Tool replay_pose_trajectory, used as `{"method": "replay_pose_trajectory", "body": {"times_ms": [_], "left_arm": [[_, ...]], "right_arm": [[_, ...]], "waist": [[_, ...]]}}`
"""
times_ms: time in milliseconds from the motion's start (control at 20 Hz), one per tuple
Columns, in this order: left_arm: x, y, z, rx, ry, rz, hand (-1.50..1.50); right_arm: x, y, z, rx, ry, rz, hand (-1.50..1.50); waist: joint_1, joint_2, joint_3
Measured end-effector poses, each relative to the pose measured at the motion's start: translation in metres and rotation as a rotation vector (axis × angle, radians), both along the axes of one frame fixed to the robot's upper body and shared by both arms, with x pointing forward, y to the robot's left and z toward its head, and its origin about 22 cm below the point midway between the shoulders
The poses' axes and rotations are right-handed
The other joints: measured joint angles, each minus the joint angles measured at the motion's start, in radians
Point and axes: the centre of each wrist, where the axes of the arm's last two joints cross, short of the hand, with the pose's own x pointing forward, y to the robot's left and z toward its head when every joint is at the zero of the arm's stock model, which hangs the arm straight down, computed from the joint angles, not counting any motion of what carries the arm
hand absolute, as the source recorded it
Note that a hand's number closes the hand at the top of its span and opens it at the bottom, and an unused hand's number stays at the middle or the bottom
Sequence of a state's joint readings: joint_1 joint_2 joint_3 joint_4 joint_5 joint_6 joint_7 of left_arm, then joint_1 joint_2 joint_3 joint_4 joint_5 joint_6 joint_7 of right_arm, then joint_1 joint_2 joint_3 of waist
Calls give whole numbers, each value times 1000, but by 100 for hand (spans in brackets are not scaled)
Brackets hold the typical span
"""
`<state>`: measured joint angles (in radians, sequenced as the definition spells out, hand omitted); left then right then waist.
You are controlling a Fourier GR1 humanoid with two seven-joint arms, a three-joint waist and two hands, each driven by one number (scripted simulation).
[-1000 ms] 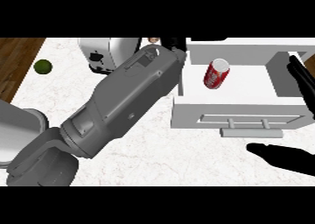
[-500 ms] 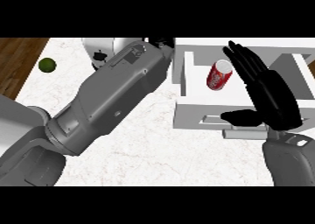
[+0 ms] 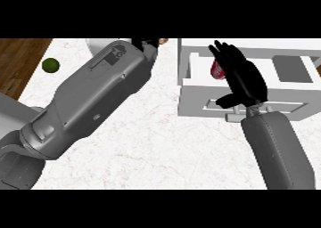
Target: Pick up the can, place it into the drawer and close the drawer
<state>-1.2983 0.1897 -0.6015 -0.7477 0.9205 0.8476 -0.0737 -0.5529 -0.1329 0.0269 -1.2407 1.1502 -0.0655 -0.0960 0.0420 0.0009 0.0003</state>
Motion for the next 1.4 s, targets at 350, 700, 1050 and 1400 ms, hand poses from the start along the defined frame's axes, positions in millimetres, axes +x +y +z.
{"method": "replay_pose_trajectory", "body": {"times_ms": [350,700,1050,1400], "left_arm": [[-3,29,5,2,-3,23,-150],[-8,49,8,1,0,18,-150],[-12,64,11,-1,-3,13,-150],[-18,72,21,4,-18,4,-150]], "right_arm": [[31,4,-22,-72,-38,-51,-150],[55,3,-28,-102,-107,-97,-150],[69,-3,-30,-112,-170,-134,-150],[84,-4,-18,-95,-195,-187,-150]], "waist": [[4,-5,-7],[10,-5,-13],[23,1,-13],[42,19,-1]]}}
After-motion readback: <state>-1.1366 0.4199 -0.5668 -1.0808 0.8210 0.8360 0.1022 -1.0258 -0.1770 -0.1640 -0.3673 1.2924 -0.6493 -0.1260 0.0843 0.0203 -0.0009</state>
